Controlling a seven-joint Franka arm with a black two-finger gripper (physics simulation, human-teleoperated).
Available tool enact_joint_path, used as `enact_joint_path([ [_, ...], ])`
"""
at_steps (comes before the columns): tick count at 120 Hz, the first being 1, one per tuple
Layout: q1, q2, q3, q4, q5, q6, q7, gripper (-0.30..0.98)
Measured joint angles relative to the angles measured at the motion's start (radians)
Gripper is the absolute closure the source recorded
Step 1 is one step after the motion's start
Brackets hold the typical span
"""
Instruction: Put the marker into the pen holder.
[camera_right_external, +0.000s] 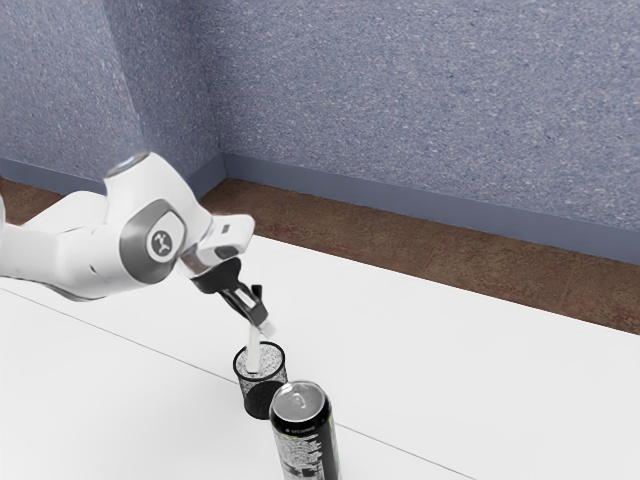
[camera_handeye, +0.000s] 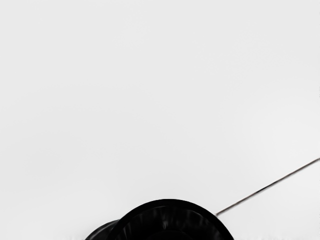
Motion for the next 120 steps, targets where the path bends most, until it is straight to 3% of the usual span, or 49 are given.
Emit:
enact_joint_path([
  [21, -0.011, 0.005, 0.000, -0.022, -0.004, 0.023, 0.023, 0.74],
  [42, -0.013, 0.021, 0.000, -0.010, -0.018, 0.024, 0.065, 0.36],
  [61, -0.012, 0.018, 0.006, 0.049, 0.001, 0.009, 0.094, 0.17],
  [67, -0.008, 0.015, 0.030, 0.147, 0.070, -0.045, 0.086, 0.14],
  [74, 0.002, 0.044, 0.049, 0.415, 0.243, -0.211, 0.039, 0.10],
  [80, 0.013, 0.115, 0.073, 0.652, 0.348, -0.363, -0.010, 0.08],
  [87, 0.053, 0.186, 0.082, 0.782, 0.385, -0.507, -0.061, 0.06],
  [103, 0.190, 0.179, 0.076, 0.890, 0.536, -0.730, -0.140, 0.03],
  [120, 0.185, 0.173, 0.072, 0.904, 0.590, -0.866, -0.197, 0.02],
])
